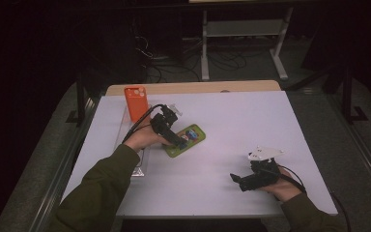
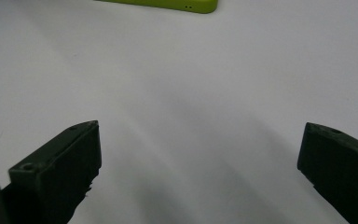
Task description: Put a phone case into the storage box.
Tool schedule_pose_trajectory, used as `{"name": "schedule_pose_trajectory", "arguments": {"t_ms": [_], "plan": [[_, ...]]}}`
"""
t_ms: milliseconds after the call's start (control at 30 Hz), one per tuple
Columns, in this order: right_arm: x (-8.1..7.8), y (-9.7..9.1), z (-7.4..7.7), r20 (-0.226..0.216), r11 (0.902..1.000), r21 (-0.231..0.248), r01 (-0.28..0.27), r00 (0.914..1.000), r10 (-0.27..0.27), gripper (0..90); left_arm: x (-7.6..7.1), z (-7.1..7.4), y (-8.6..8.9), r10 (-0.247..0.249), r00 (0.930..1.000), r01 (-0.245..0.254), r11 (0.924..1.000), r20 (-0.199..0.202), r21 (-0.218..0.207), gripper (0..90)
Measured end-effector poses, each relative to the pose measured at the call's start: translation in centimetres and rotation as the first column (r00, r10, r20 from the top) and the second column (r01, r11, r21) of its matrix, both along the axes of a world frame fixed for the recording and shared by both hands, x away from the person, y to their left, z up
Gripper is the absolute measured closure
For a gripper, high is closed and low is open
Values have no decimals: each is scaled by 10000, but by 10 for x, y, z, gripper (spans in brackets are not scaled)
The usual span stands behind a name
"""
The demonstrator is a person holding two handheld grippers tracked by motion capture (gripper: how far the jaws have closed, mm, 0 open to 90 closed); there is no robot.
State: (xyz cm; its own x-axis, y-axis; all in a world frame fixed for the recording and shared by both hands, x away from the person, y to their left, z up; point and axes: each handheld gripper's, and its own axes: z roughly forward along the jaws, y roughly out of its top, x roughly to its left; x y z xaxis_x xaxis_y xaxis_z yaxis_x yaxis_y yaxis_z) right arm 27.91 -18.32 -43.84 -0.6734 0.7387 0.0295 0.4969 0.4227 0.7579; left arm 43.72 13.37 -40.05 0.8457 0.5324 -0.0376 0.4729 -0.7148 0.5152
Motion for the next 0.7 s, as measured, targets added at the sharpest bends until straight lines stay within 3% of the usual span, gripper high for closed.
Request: {"name": "schedule_pose_trajectory", "arguments": {"t_ms": [100, 200, 433, 700], "plan": [[0, 0, 0, -15, 10000, 11, 14, 10000, -14, 0, 0, 0, -1, 23, 10000, -24, 10000, -52, -27, 55], [0, 0, 0, -7, 10000, 7, 7, 10000, -7, 0, 0, 0, -3, -11, 9997, 18, 9995, -232, 305, 55], [0, 0, 0, 4, 10000, -14, -11, 10000, 11, 0, -4, 0, -18, -161, 9998, 166, 9983, -87, 560, 55], [0, -1, 0, 38, 10000, -7, -58, 10000, 58, 0, 0, -15, -27, 150, 9989, -114, 9967, -443, 800, 54]]}}
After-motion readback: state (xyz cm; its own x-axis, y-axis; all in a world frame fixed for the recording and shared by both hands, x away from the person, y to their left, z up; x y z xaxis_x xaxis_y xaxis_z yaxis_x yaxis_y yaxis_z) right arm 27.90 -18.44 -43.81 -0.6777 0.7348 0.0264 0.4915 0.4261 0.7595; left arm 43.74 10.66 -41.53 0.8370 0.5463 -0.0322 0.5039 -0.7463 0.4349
